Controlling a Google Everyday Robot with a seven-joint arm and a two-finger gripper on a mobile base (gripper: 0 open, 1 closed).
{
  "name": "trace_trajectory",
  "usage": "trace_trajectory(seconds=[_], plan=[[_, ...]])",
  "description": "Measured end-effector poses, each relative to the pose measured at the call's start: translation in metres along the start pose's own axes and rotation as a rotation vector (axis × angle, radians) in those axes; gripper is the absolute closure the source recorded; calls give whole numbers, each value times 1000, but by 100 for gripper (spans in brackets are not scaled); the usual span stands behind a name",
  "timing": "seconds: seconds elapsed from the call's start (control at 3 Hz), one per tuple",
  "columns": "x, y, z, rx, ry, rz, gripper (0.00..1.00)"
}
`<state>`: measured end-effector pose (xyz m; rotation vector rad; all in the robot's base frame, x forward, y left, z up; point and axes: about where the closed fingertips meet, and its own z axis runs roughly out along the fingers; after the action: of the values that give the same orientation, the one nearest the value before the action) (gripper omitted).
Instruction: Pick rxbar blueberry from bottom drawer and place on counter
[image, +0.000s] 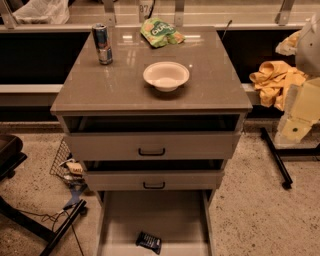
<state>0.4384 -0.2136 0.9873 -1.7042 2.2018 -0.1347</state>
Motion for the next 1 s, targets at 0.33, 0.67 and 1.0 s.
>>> trace_trajectory(seconds=[0.33,0.67,1.0], plan=[[0,0,0,0,0,0,0],[1,2,9,6,-28,26,0],[10,31,59,-2,-155,127,0]])
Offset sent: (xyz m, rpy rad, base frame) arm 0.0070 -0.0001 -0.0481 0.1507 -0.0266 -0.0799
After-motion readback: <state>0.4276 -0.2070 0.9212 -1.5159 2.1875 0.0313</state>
